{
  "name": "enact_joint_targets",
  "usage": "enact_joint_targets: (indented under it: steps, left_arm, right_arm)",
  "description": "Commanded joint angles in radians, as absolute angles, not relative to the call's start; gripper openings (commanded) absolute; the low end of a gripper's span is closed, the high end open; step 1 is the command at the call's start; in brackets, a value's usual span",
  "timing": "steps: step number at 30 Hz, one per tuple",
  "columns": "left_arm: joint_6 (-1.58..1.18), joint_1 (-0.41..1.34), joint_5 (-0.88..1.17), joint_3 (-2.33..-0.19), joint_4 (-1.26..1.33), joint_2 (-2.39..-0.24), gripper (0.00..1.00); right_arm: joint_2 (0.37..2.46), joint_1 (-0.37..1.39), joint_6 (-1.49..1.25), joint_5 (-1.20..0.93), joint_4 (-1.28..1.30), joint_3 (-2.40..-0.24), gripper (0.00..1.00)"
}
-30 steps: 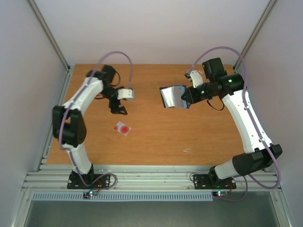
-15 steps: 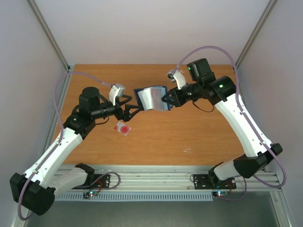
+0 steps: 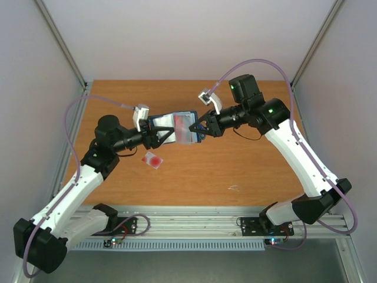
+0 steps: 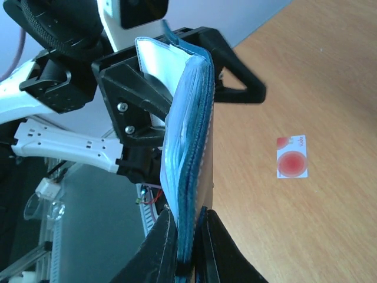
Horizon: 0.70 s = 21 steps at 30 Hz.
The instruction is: Take the credit cards out of the card holder
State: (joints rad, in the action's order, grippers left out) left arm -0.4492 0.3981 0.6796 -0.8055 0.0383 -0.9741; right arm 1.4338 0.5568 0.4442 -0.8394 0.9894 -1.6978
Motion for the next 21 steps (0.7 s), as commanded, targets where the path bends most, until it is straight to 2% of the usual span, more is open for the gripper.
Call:
enact_joint_targets:
  steps: [1,2,4,6,9,18,20,21]
  left_arm:
    - [-0.435,0.393,0.887,-0.779,0.227,-0.943,0.13]
    - [-0.418,0.393,0.895,-0.773,0.224,-0.938,0.02]
    - [-0.404,0.39,0.889,-0.767,0.208,-0.92,0.0]
    - [-0.402,0.389,0.894,-0.764,0.231,-0.904,0.0]
    - [-0.396,0.392,0.925,-0.774,0.256,-0.903,0.0]
    - [-0.393,0.401,0.931,-0.791,0.299,-0.92,0.0]
    - [-0.398,0.402,0.93,-0.791,0.307,-0.921,0.0]
    - [-0.399,0.402,0.928,-0.792,0.308,-0.92,0.0]
  right_arm:
    - [1.404,0.563,0.515,-0.928,1.008,-1.721,0.02]
    - [1.406,0.563,0.516,-0.928,1.008,-1.724,0.04]
    - [1.41,0.562,0.51,-0.919,0.997,-1.726,0.18]
    - [1.412,0.563,0.485,-0.851,0.974,-1.714,0.26]
    - [1.418,0.564,0.415,-0.742,0.897,-1.674,0.24]
    - [1.438,0.649,0.372,-0.718,0.676,-1.638,0.29]
    - [1.452,0.661,0.37,-0.711,0.673,-1.641,0.26]
    - [1.456,0.664,0.368,-0.712,0.669,-1.641,0.2]
